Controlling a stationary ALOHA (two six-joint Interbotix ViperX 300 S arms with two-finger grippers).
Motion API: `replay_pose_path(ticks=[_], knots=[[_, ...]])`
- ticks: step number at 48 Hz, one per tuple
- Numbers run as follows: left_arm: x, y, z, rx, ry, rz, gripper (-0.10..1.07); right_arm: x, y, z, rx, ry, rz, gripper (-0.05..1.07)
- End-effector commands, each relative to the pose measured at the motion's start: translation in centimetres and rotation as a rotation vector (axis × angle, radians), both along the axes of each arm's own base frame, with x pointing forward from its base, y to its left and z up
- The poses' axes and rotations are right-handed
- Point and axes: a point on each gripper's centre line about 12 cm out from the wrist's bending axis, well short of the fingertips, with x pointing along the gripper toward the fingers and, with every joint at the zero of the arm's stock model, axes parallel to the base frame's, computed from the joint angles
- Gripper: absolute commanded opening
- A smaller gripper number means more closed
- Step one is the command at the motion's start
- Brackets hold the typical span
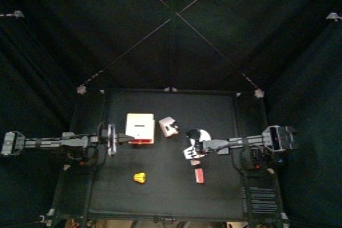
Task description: Put sushi roll left of salmon sushi
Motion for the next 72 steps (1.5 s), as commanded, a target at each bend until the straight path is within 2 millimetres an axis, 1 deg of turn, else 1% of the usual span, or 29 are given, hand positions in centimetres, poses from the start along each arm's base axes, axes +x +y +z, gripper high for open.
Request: replay_pose_path(ticks=[1,10,18,25,27,36,49,58,72], knots=[[0.2,0.0,0.5,-0.001,-0.016,0.001,-0.03,1.3,0.7,1.3,-0.012,-0.048,-0.005,0.72],[0.2,0.0,0.5,0.001,-0.015,0.001,-0.03,1.7,2.6,0.3,-0.019,-0.029,-0.029,0.72],[0.2,0.1,0.5,0.001,-0.015,0.002,-0.03,1.8,3.7,-0.4,-0.009,-0.019,-0.048,0.72],[0.2,0.1,0.5,0.001,-0.015,0.002,-0.03,2.2,4.7,-1.7,-0.003,0.005,-0.045,0.72],[0.2,0.1,0.5,0.001,-0.015,0.002,-0.03,2.4,5.0,-1.8,0.001,0.005,-0.046,0.72],[0.2,0.1,0.5,-0.001,-0.016,0.002,-0.03,4.3,6.3,-1.5,-0.012,-0.027,-0.038,0.72],[0.2,0.1,0.5,0.001,-0.015,0.002,-0.03,6.2,6.8,-2.7,-0.027,-0.015,-0.050,0.72],[0.2,0.0,0.5,0.001,-0.015,0.001,-0.03,7.9,6.8,-2.8,-0.032,-0.021,-0.046,0.72],[0.2,0.0,0.5,-0.007,-0.016,0.000,-0.03,9.4,6.8,-3.2,-0.017,-0.022,-0.075,0.73]])
